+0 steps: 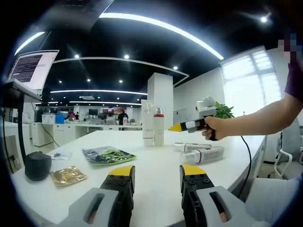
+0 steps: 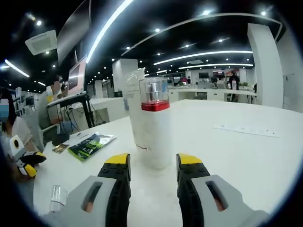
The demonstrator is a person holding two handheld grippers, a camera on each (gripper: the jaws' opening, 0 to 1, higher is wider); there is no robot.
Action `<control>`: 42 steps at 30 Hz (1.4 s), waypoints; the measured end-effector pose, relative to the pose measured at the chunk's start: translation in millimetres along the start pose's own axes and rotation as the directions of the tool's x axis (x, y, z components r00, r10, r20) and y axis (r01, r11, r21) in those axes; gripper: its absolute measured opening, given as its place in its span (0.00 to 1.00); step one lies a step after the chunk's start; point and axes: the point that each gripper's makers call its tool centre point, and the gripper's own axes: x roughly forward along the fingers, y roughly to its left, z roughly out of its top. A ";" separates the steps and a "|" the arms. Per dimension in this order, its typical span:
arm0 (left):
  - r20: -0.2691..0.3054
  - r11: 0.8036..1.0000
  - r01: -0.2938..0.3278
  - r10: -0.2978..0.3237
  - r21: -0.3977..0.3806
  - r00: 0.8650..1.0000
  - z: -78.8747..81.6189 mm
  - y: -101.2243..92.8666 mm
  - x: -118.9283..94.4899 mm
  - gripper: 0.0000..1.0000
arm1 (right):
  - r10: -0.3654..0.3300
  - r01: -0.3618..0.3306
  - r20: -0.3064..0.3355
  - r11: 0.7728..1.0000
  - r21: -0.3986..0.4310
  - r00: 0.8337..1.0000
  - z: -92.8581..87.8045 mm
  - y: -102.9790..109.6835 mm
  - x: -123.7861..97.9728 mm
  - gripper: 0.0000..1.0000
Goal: Arrange the skincare products in the storage area until every visible bottle or jar stands upright without overlapping.
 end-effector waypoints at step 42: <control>-0.035 0.998 0.040 -0.042 -0.051 0.999 -2.0 -16.3 30.1 0.38 | 0.008 -0.028 -0.391 0.999 -0.046 0.920 -77.0 71.9 -34.6 0.31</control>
